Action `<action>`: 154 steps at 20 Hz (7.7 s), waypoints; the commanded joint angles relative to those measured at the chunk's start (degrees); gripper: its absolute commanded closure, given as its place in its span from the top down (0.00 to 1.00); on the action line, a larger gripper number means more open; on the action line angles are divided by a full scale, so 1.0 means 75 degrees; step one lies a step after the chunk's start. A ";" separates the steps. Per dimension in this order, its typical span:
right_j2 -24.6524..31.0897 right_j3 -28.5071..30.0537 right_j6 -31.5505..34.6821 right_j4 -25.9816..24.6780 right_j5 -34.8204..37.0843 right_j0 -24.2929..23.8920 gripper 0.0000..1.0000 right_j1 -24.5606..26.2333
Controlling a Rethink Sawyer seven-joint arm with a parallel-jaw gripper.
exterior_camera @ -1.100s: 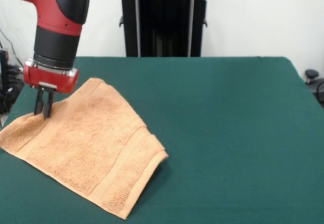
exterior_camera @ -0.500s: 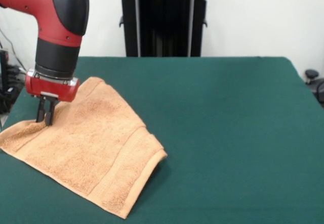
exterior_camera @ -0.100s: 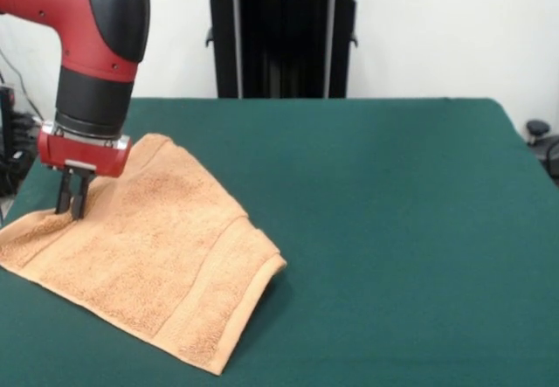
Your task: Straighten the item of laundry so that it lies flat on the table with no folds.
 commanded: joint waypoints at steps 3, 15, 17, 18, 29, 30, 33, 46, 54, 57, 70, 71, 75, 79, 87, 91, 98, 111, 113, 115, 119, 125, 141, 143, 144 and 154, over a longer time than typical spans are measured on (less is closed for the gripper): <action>-0.0120 -0.0715 0.0608 -0.0208 0.0034 0.0774 0.00 0.0334; -0.0036 -0.0905 0.0672 -0.0229 -0.0165 0.0829 0.00 0.0586; 0.0089 -0.1120 0.0637 -0.0261 -0.0273 0.0807 0.00 0.0802; 0.0223 -0.1272 0.0599 -0.0294 -0.0324 0.0768 0.00 0.0977; 0.0183 -0.2115 0.1052 0.0174 -0.1610 0.1087 0.00 0.2243; 0.0099 -0.2134 0.1091 0.0260 -0.1703 0.1149 0.00 0.2292; 0.0116 -0.2080 0.1122 0.0238 -0.1678 0.1165 0.00 0.2236; 0.1679 -0.1365 0.0836 0.0029 0.0103 0.0339 1.00 0.1575; -0.0005 -0.1246 0.1482 0.0942 -0.0117 0.1649 1.00 0.1307; 0.0095 -0.1061 0.1433 0.1083 0.0160 0.1642 1.00 0.1137; 0.0366 -0.0104 0.1555 0.2260 0.1565 0.2111 1.00 -0.0090; 0.0423 -0.0070 0.1547 0.2348 0.1616 0.2111 1.00 -0.0143; 0.0675 0.0014 0.1565 0.2625 0.1733 0.2092 1.00 -0.0263; 0.1410 -0.0057 0.1573 0.3126 0.1923 0.1795 1.00 0.0090; 0.1221 -0.0364 0.1876 0.3910 0.1664 0.2200 1.00 0.0587; 0.1028 -0.0270 0.2050 0.4299 0.1547 0.2417 1.00 0.0657; 0.0838 0.0026 0.2161 0.4802 0.1308 0.2695 1.00 0.0675; 0.1045 0.0355 0.1700 0.4690 0.1095 0.2557 1.00 0.0735; 0.1064 0.0378 0.1693 0.4628 0.0914 0.2540 1.00 0.0761; 0.1062 0.0337 0.1708 0.4604 0.0753 0.2558 1.00 0.0832; 0.1079 0.0235 0.1730 0.4605 0.0554 0.2563 1.00 0.1049; 0.1206 0.0100 0.1769 0.4625 0.0266 0.2475 1.00 0.1343; 0.0977 0.0101 0.1775 0.4828 0.0291 0.2655 0.00 0.1292; 0.1085 0.0326 0.1728 0.4787 0.0531 0.2588 0.00 0.1070; 0.1153 0.0425 0.1713 0.4769 0.0622 0.2544 0.00 0.0992; 0.2310 0.1333 0.1565 0.4694 0.1245 0.1897 0.00 0.1033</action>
